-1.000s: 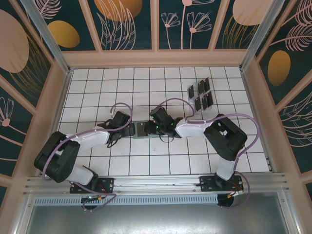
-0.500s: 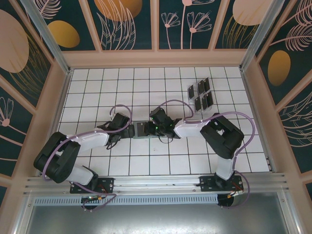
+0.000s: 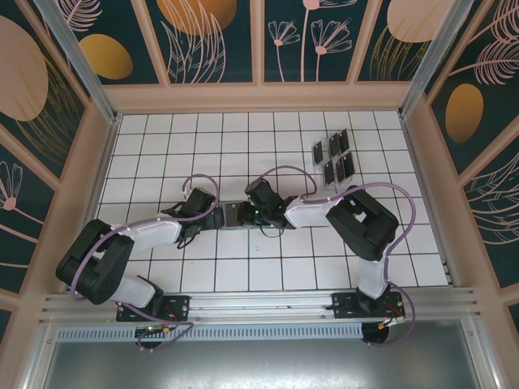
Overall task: Put the credit cards into the card holder
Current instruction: Insert the credit card into the card slot.
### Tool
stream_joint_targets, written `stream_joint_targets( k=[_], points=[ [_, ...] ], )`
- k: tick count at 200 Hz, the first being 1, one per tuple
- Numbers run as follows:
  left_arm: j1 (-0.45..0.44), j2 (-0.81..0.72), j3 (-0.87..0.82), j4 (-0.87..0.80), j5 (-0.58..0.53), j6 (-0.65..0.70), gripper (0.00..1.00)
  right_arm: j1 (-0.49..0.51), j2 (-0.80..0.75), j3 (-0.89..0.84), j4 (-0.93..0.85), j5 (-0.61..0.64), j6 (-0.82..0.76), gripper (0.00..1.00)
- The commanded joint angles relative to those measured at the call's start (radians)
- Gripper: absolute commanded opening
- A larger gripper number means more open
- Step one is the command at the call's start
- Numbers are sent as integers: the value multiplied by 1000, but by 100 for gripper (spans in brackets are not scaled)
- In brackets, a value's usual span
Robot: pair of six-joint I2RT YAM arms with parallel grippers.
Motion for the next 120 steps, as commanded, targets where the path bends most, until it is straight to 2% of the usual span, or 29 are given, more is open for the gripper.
stream_joint_targets(
  k=[1,76,93,120],
  points=[
    [5,35,-30,24,54,-15,99,13,29,39,-11,-13,-4,17],
    [5,34,-32,27,58,-13,99,28,56,85,-28,-41,-14,15],
    [5,29,-27,22,56,-13,98,28,39,78,-34,-36,-20,19],
    [6,2,-8,-6,25,-11,99,22,-22,47,-43,-9,-26,34]
  ],
)
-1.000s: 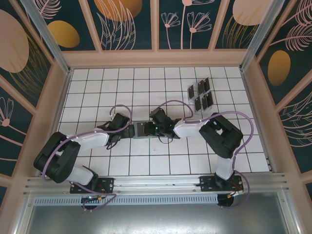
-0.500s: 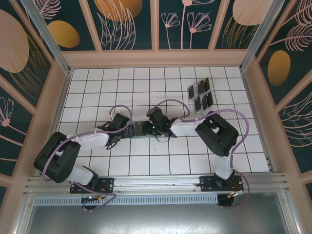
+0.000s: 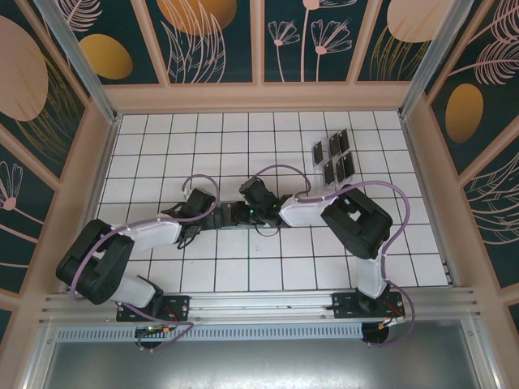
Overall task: Put the credit cards into the card holder
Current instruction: Insert the credit card into the card slot.
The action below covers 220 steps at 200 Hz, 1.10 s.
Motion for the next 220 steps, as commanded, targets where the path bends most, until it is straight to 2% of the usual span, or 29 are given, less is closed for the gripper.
stream_joint_targets(
  k=[1,21,75,171,220],
  points=[
    [6,0,-3,-17,29,-11,98,4,-60,-11,-30,12,-18,35],
    [7,-35,16,-43,-5,-16,99,-5,-118,-44,-34,31,-20,40],
    [7,-110,82,-103,-72,-14,98,-31,-224,-96,-67,68,-41,41],
    [5,-15,160,-73,41,39,98,-58,-207,-72,-148,147,-102,40],
    [1,-3,155,-59,44,30,98,-71,-217,-98,-169,180,-111,41]
  ],
)
